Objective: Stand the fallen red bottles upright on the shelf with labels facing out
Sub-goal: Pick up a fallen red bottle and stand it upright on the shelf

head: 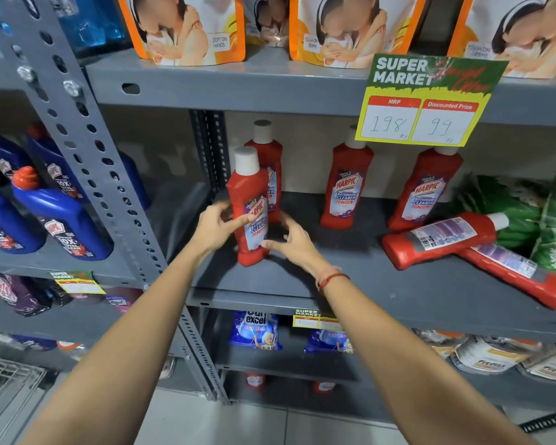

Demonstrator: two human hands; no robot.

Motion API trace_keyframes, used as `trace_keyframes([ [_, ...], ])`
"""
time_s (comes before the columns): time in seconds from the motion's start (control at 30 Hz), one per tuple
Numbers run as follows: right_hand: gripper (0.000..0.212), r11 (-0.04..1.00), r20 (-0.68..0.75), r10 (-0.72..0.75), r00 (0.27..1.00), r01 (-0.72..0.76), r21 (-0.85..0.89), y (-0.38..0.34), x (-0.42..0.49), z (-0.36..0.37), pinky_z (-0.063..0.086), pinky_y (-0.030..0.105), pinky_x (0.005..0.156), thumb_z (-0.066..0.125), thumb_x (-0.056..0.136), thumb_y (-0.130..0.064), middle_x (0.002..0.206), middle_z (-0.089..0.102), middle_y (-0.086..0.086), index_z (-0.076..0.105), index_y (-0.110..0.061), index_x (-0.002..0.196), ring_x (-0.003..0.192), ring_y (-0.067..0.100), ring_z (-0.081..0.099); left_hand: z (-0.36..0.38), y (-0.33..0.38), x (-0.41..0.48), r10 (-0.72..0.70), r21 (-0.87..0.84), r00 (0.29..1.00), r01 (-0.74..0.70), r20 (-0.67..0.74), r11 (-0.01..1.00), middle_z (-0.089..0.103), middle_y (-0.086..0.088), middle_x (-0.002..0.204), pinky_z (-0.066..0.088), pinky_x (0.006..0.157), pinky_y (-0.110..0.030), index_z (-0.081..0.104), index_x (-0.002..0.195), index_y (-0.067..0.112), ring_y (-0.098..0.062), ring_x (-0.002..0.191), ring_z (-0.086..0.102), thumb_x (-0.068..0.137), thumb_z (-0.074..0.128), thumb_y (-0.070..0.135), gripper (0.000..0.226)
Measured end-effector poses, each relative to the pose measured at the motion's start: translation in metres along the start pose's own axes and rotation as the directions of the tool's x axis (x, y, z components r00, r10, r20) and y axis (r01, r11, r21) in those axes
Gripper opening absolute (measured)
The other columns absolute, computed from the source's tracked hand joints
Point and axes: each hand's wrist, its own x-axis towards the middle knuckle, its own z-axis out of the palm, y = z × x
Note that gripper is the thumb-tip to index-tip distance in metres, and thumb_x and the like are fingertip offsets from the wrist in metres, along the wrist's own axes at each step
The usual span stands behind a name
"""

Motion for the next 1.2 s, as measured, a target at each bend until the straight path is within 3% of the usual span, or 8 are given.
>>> trace_keyframes([
  [0.1, 0.080, 0.998, 0.146, 0.020, 0.989, -0.028, 0.054, -0.006, 0.014, -0.001, 0.036, 0.046, 0.113, 0.078, 0.074, -0.008, 0.143, 0.049, 0.012, 0.034, -0.012, 0.142, 0.131, 0.026, 0.048, -0.005, -0.002, 0.002, -0.063, -0.152, 0.992, 0.080, 0.111, 0.985, 0.066, -0.015, 0.116, 0.054, 0.090, -0.035, 0.057, 0.119, 0.001, -0.022, 0.098, 0.066, 0.081, 0.068, 0.012, 0.041],
  [0.17, 0.073, 0.995, 0.161, 0.046, 0.986, -0.060, 0.082, -0.007, 0.020, 0.002, 0.042, 0.050, 0.108, 0.078, 0.073, -0.006, 0.134, 0.056, 0.015, 0.040, -0.012, 0.135, 0.122, 0.028, 0.055, -0.004, -0.001, 0.003, -0.068, -0.218, 0.988, 0.098, 0.141, 0.971, 0.062, -0.019, 0.122, 0.050, 0.096, -0.038, 0.052, 0.123, -0.002, -0.026, 0.107, 0.063, 0.084, 0.064, 0.007, 0.042],
  [0.27, 0.068, 0.996, 0.043, 0.047, 0.998, -0.050, 0.072, -0.003, 0.021, 0.009, 0.047, 0.049, 0.104, 0.080, 0.072, -0.012, 0.129, 0.061, 0.016, 0.047, -0.010, 0.130, 0.116, 0.029, 0.060, 0.004, -0.006, -0.002, -0.083, -0.309, 0.995, 0.095, 0.051, 0.946, 0.062, -0.018, 0.121, 0.054, 0.091, -0.033, 0.050, 0.125, -0.002, -0.025, 0.105, 0.064, 0.085, 0.063, 0.008, 0.043],
  [0.33, 0.066, 0.998, -0.059, 0.029, 0.998, -0.026, 0.058, 0.000, 0.017, 0.016, 0.050, 0.048, 0.099, 0.083, 0.068, -0.016, 0.124, 0.064, 0.016, 0.052, -0.008, 0.125, 0.111, 0.028, 0.063, 0.015, -0.019, -0.012, -0.126, -0.328, 0.992, 0.111, -0.025, 0.938, 0.063, -0.016, 0.117, 0.057, 0.080, -0.019, 0.051, 0.123, -0.002, -0.019, 0.097, 0.066, 0.085, 0.063, 0.009, 0.041],
  [0.57, 0.067, 0.999, -0.204, -0.022, 0.979, 0.014, -0.039, 0.008, 0.006, 0.032, 0.057, 0.045, 0.090, 0.084, 0.066, -0.037, 0.119, 0.068, 0.012, 0.054, -0.011, 0.120, 0.104, 0.025, 0.067, 0.026, -0.056, -0.029, -0.185, -0.373, 0.982, 0.186, 0.038, 0.909, 0.065, -0.011, 0.114, 0.052, 0.073, -0.010, 0.056, 0.123, 0.008, -0.001, 0.088, 0.066, 0.090, 0.057, 0.013, 0.034],
  [0.87, 0.061, 0.998, 0.000, -0.022, 1.000, 0.022, -0.065, 0.002, 0.007, 0.020, 0.051, 0.049, 0.099, 0.078, 0.076, -0.021, 0.129, 0.062, 0.015, 0.050, -0.007, 0.128, 0.114, 0.028, 0.061, 0.011, -0.061, -0.028, -0.155, -0.363, 0.980, 0.192, 0.126, 0.912, 0.059, -0.014, 0.120, 0.053, 0.072, -0.011, 0.053, 0.125, -0.004, 0.002, 0.084, 0.069, 0.091, 0.051, 0.003, 0.035],
  [1.07, 0.060, 0.999, 0.036, -0.011, 0.999, 0.012, -0.040, -0.002, 0.002, 0.016, 0.050, 0.050, 0.100, 0.076, 0.078, -0.019, 0.131, 0.059, 0.016, 0.047, -0.006, 0.130, 0.117, 0.030, 0.059, 0.010, -0.060, -0.030, -0.145, -0.374, 0.980, 0.187, 0.138, 0.909, 0.062, -0.013, 0.118, 0.053, 0.072, -0.011, 0.056, 0.123, 0.001, 0.000, 0.086, 0.069, 0.091, 0.053, 0.006, 0.033],
  [1.2, 0.061, 0.997, 0.067, -0.042, 0.997, 0.046, -0.060, -0.003, -0.002, 0.004, 0.050, 0.037, 0.097, 0.077, 0.077, -0.019, 0.129, 0.060, 0.016, 0.049, -0.004, 0.129, 0.116, 0.027, 0.059, 0.018, -0.056, -0.041, -0.208, -0.375, 0.978, 0.190, -0.008, 0.908, 0.067, -0.008, 0.106, 0.052, 0.072, -0.011, 0.057, 0.122, 0.004, -0.001, 0.084, 0.068, 0.091, 0.056, 0.018, 0.034],
])
